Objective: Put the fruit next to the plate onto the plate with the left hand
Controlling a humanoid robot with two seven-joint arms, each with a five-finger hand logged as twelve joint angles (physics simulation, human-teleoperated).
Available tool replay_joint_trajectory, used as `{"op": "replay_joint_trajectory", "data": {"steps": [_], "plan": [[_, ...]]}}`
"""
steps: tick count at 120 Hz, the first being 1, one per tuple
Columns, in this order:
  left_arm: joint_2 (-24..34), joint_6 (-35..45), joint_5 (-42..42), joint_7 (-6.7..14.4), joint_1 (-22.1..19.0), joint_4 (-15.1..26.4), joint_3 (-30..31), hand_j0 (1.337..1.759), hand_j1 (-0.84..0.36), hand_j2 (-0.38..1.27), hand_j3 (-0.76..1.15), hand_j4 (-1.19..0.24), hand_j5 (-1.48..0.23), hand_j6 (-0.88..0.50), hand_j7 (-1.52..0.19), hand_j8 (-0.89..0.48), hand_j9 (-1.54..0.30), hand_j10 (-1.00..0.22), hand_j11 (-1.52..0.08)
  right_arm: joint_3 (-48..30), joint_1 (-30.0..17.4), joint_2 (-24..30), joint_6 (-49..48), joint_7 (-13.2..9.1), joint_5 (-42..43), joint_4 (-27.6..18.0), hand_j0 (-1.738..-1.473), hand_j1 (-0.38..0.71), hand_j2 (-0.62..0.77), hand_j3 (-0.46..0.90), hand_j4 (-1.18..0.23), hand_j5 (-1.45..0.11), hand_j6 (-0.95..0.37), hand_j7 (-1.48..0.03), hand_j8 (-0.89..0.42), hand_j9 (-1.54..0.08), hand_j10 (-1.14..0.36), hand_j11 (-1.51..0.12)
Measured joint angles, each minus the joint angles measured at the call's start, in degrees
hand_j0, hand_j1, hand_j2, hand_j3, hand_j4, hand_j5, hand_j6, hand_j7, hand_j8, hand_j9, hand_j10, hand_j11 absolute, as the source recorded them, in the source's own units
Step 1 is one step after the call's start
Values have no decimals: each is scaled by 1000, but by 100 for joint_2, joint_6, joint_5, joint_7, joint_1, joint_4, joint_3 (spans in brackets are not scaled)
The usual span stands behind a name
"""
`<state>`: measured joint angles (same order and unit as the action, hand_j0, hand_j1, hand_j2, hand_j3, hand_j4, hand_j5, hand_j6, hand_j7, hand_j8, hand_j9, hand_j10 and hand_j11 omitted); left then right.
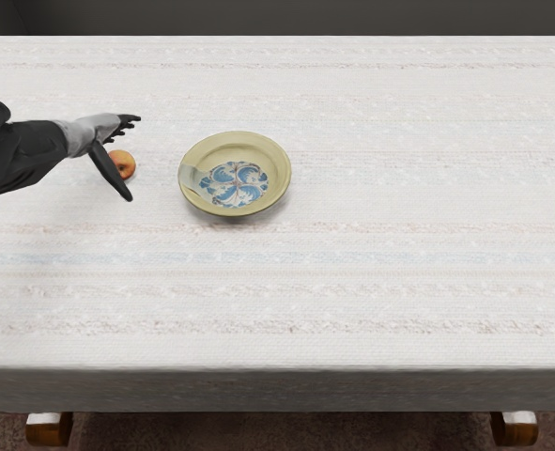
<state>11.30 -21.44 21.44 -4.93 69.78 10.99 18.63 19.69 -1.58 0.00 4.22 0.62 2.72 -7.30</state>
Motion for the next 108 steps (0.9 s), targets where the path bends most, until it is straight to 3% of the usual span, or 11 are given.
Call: {"op": "replay_joint_trajectory", "data": {"steps": [20, 51, 70, 108], "plan": [[-389, 698, 7, 261, 45, -537, 385, 1658, 349, 1, 0, -2, 0, -2, 0, -2, 0, -1, 0, 0, 0, 0, 0, 0, 0, 0, -1658, -349, 0, 0, 0, 0, 0, 0, 0, 0, 0, 0], [-925, 1745, 10, 646, 25, -814, 1239, 1658, 349, 0, 0, -2, 0, -2, 0, -2, 0, -1, 0, 0, 0, 0, 0, 0, 0, 0, -1658, -349, 0, 0, 0, 0, 0, 0, 0, 0, 0, 0], [-1069, 2039, 9, 712, -152, -891, 1610, 1658, 349, 1, 0, -2, 0, -3, 0, -2, 0, -2, 0, 0, 0, 0, 0, 0, 0, 0, -1658, -349, 0, 0, 0, 0, 0, 0, 0, 0, 0, 0], [-1130, 2239, 12, 733, -263, -905, 1796, 1658, 304, 8, 0, -40, -49, -40, -49, -40, -49, -39, -49, 0, 0, 0, 0, 0, 0, 0, -1658, -349, 0, 0, 0, 0, 0, 0, 0, 0, 0, 0]]}}
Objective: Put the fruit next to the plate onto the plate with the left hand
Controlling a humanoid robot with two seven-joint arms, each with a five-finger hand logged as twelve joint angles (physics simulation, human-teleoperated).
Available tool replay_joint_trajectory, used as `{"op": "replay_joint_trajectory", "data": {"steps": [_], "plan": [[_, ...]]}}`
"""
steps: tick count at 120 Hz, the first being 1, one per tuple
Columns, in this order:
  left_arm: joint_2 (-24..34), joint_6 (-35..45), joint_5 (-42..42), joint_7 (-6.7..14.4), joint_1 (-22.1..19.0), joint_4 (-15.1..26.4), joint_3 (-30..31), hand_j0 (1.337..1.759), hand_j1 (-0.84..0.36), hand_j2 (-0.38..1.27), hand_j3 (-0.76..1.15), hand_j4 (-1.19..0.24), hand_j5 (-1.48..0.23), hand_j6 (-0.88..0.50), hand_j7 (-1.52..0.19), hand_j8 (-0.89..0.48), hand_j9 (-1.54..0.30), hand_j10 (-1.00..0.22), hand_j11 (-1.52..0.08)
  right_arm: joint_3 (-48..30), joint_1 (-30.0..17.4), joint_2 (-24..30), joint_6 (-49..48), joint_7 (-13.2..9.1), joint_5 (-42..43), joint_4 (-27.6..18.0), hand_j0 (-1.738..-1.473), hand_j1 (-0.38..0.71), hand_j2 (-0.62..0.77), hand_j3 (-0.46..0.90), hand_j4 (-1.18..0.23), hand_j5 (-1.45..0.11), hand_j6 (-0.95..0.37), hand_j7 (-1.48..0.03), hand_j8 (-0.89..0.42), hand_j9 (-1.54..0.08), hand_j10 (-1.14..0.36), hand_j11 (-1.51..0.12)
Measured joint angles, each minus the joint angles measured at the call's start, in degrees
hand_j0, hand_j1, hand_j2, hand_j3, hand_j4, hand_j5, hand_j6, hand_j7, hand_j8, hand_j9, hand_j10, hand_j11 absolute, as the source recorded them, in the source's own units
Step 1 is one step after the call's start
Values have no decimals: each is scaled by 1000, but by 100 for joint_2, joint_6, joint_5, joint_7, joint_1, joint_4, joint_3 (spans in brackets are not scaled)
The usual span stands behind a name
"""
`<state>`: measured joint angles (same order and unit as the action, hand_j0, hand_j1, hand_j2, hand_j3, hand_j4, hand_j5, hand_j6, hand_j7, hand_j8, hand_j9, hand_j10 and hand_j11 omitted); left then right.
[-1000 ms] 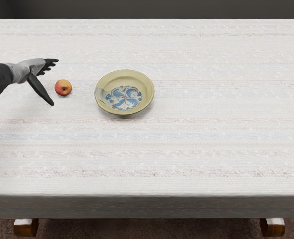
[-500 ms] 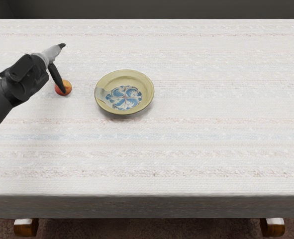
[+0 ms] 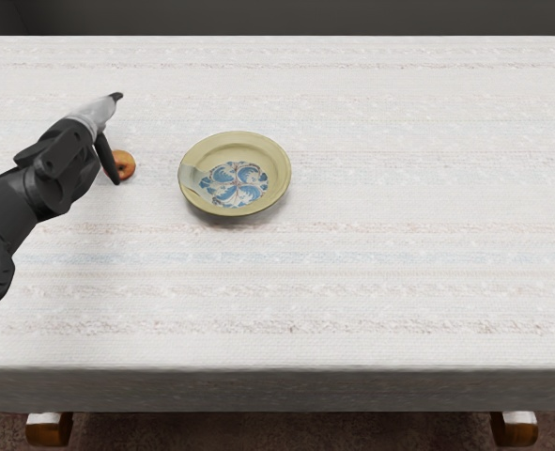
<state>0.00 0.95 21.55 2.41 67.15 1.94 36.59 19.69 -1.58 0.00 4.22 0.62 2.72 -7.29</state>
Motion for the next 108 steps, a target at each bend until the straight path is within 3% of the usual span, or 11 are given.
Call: {"op": "replay_joint_trajectory", "data": {"steps": [42, 108], "plan": [[0, -406, -2, 151, -38, 23, 186, 1658, 116, 40, 0, -197, -253, -198, -253, -197, -253, -196, -253, 0, 0, 0, 0, 0, 0, 0, -1658, -349, 0, 0, 0, 0, 0, 0, 0, 0, 0, 0], [0, -1460, -20, 179, 170, -9, 165, 1658, -201, 93, 0, -460, -597, -461, -597, -459, -597, -460, -597, 0, 0, 0, 0, 0, 0, 0, -1658, -349, 0, 0, 0, 0, 0, 0, 0, 0, 0, 0]]}}
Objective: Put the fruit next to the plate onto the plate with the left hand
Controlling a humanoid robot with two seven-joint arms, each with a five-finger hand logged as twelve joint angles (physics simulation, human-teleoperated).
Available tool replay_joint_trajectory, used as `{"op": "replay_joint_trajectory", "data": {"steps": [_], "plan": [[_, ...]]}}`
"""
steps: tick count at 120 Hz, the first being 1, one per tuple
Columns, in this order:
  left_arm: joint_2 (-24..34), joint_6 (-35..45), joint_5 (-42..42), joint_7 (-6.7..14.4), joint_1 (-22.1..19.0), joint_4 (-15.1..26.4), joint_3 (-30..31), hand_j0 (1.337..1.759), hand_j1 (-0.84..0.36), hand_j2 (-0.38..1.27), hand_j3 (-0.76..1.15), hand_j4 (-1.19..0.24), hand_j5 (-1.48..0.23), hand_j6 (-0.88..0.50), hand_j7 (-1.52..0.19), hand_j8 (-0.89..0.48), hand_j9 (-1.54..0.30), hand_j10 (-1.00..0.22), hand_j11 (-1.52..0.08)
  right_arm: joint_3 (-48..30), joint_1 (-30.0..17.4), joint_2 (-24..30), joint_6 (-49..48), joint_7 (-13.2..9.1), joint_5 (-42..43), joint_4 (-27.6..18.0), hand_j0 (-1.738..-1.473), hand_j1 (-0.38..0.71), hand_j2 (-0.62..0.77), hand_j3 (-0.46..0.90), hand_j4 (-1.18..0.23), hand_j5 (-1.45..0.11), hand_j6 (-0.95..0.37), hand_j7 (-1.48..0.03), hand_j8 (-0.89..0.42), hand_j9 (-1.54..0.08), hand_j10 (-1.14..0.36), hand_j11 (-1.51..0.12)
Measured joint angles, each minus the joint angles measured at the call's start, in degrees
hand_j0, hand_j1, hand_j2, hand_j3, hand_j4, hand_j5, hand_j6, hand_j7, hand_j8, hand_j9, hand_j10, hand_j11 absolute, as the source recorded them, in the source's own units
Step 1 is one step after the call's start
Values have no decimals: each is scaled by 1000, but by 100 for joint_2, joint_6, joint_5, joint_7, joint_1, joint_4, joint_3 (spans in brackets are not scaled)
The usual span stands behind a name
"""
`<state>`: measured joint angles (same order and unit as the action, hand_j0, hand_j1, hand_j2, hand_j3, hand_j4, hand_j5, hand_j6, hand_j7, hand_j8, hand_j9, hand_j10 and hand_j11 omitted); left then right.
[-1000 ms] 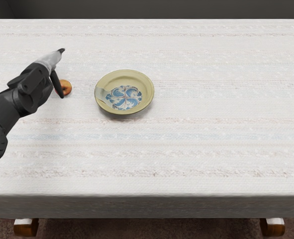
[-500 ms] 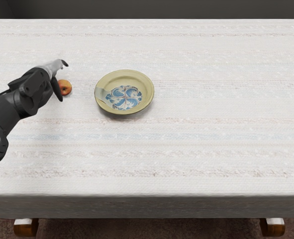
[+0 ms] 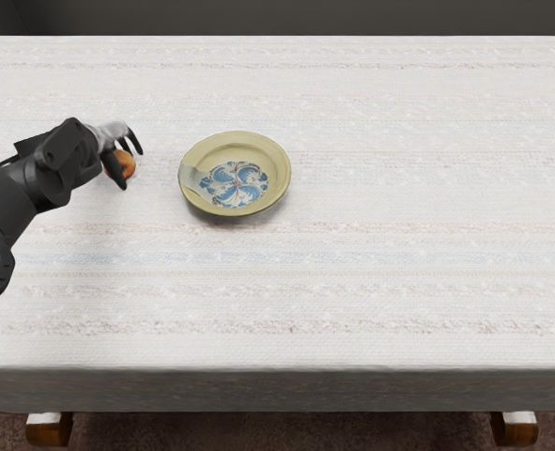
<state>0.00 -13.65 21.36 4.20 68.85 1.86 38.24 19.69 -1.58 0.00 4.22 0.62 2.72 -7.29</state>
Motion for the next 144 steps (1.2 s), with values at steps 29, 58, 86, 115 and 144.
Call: {"op": "replay_joint_trajectory", "data": {"steps": [29, 58, 86, 115, 144], "plan": [[0, -346, -20, 34, 75, -2, -5, 1658, -288, 161, 0, -559, -706, -528, -709, -465, -718, -552, -718, 0, 0, 0, 0, 0, 0, 0, -1658, -349, 0, 0, 0, 0, 0, 0, 0, 0, 0, 0], [0, -657, -41, 77, 128, -8, -31, 1655, -325, 290, 0, -664, -802, -526, -817, -472, -840, -561, -847, 0, 0, 0, 0, 0, 0, 0, -1658, -349, 0, 0, 0, 0, 0, 0, 0, 0, 0, 0], [0, -1123, -64, 81, 263, -20, -166, 1651, -356, 301, 0, -746, -921, -452, -950, -403, -961, -490, -981, 0, 0, 0, 0, 0, 0, 0, -1658, -349, 0, 0, 0, 0, 0, 0, 0, 0, 0, 0], [88, -1962, -85, 80, 742, -22, -469, 1643, -445, 425, 0, -823, -1057, -342, -1087, -297, -1104, -407, -1132, 0, 0, 0, 0, 0, 0, 0, -1658, -349, 0, 0, 0, 0, 0, 0, 0, 0, 0, 0], [81, -2105, -150, 80, 1374, -17, -630, 1639, -413, 349, 0, -867, -1083, -347, -1141, -290, -1154, -400, -1192, 0, 0, 0, 0, 0, 0, 0, -1658, -349, 0, 0, 0, 0, 0, 0, 0, 0, 0, 0]]}}
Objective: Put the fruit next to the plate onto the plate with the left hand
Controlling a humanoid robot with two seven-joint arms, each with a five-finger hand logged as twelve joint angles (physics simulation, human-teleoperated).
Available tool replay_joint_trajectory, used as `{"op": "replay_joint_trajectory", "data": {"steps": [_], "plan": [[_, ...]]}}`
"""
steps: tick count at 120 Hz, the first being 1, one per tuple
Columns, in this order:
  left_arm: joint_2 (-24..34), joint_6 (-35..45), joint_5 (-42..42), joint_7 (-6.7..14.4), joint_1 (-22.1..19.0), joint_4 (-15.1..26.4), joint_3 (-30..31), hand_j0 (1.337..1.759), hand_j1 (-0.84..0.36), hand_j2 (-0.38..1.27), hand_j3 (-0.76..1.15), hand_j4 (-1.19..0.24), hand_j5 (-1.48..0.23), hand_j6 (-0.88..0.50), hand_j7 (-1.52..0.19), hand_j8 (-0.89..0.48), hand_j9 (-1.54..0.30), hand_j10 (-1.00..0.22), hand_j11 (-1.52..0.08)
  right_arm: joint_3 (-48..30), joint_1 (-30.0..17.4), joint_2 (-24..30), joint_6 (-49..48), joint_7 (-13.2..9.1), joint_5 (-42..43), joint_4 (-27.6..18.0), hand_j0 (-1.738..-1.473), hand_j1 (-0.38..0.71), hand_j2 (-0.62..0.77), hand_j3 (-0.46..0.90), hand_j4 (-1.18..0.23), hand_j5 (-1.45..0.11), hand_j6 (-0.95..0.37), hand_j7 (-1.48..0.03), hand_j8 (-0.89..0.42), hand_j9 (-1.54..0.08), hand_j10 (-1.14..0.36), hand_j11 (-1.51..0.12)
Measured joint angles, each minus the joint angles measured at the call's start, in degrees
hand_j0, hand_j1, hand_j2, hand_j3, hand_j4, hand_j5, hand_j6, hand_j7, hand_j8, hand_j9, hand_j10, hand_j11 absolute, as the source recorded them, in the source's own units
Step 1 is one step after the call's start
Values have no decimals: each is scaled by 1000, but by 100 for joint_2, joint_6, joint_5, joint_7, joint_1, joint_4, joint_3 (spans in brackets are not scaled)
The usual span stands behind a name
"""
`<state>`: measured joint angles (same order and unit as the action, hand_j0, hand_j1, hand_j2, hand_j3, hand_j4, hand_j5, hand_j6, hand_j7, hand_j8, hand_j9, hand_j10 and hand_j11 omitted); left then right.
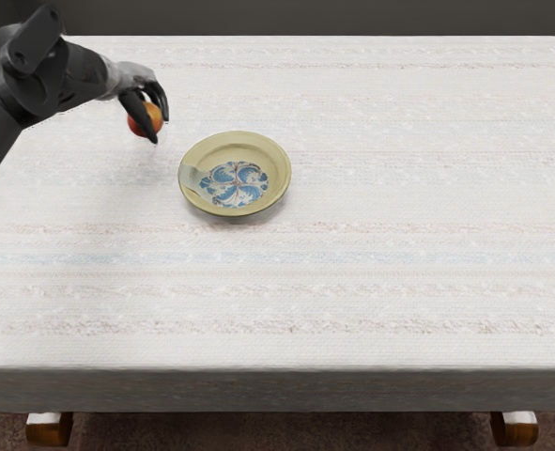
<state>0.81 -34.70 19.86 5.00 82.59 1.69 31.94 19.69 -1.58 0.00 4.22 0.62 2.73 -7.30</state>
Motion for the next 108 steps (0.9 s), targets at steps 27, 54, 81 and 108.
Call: {"op": "replay_joint_trajectory", "data": {"steps": [27, 54, 81, 108], "plan": [[-47, -15, -13, -14, 243, 83, -219, 1637, -381, 315, 0, -880, -1091, -372, -1149, -310, -1172, -421, -1214, 0, 0, 0, 0, 0, 0, 0, -1658, -349, 0, 0, 0, 0, 0, 0, 0, 0, 0, 0], [-81, -19, -29, -24, 319, 216, -495, 1634, -451, 397, 0, -880, -1099, -322, -1171, -263, -1196, -377, -1234, 0, 0, 0, 0, 0, 0, 0, -1658, -349, 0, 0, 0, 0, 0, 0, 0, 0, 0, 0], [-81, -23, -28, -19, 376, 801, -641, 1629, -481, 430, 0, -876, -1110, -300, -1190, -242, -1212, -367, -1247, 0, 0, 0, 0, 0, 0, 0, -1658, -349, 0, 0, 0, 0, 0, 0, 0, 0, 0, 0], [-82, -20, -24, -9, 411, 959, -943, 1626, -486, 424, 0, -879, -1104, -291, -1196, -227, -1226, -359, -1252, 0, 0, 0, 0, 0, 0, 0, -1658, -349, 0, 0, 0, 0, 0, 0, 0, 0, 0, 0]]}}
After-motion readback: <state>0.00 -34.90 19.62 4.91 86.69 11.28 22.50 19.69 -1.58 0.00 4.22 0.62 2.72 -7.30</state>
